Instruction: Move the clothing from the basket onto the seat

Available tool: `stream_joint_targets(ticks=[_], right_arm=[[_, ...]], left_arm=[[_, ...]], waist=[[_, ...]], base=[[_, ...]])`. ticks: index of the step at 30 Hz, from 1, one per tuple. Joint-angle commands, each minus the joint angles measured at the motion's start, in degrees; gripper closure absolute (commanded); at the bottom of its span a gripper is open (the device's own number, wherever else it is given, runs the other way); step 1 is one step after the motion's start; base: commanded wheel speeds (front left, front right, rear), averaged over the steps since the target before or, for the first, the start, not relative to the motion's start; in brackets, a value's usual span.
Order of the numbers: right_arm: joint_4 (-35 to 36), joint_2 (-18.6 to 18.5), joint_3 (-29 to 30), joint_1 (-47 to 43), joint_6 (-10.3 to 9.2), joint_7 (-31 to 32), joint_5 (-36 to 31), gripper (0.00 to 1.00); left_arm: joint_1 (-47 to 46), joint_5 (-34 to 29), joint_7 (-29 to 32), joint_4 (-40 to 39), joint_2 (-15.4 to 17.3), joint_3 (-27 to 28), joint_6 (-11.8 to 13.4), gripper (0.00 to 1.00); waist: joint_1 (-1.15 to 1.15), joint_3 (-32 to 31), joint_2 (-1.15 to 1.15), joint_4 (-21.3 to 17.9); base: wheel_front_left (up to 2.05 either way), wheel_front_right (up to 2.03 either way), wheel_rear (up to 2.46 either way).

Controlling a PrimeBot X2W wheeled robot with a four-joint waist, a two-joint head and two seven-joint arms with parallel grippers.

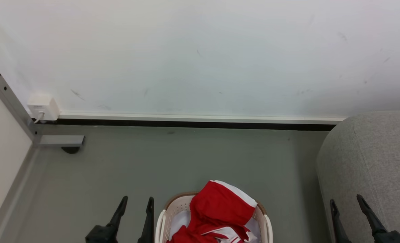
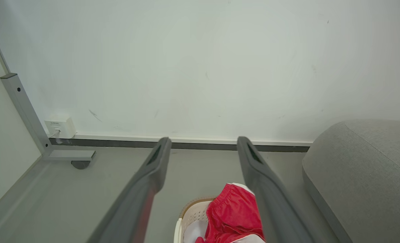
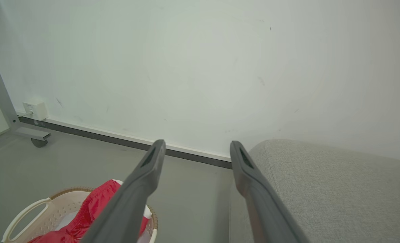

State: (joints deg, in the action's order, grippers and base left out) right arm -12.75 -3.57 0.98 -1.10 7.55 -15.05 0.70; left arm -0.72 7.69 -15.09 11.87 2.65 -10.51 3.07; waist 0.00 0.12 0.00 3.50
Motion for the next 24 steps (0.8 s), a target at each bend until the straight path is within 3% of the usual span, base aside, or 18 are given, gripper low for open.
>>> stream_joint_targets(ticks=[1, 10, 19, 24], right_arm=[[-0.1, -0.1, 0.0, -0.1, -0.12, -0.2, 0.7, 0.0], [-0.4, -0.2, -1.5, 1.0, -0.12, -0.2, 1.3, 0.0], [0.9, -0.1, -2.7, 3.5, -0.12, -0.2, 2.2, 0.0], [1.8, 0.2, -3.3, 5.9, -0.12, -0.2, 3.2, 0.0]], left_arm=[[0.3, 0.3, -0.1, 0.1, 0.4, 0.1, -0.1, 0.0], [-0.1, 1.0, -0.1, 1.2, 0.4, -0.3, -1.2, 0.0], [-4.7, 1.3, -0.1, 5.4, 0.4, -4.1, -5.5, 0.0], [-10.2, -0.4, -0.1, 12.6, 0.4, -7.1, -7.4, 0.0]], waist=[[0.0, 0.1, 0.0, -0.2], [0.0, 1.1, 0.0, -2.5], [0.0, 5.6, 0.0, -8.7], [0.0, 10.0, 0.0, -12.5]], base=[[0.0, 0.0, 0.0], [0.0, 0.0, 0.0], [0.0, 0.0, 0.0], [0.0, 0.0, 0.0]])
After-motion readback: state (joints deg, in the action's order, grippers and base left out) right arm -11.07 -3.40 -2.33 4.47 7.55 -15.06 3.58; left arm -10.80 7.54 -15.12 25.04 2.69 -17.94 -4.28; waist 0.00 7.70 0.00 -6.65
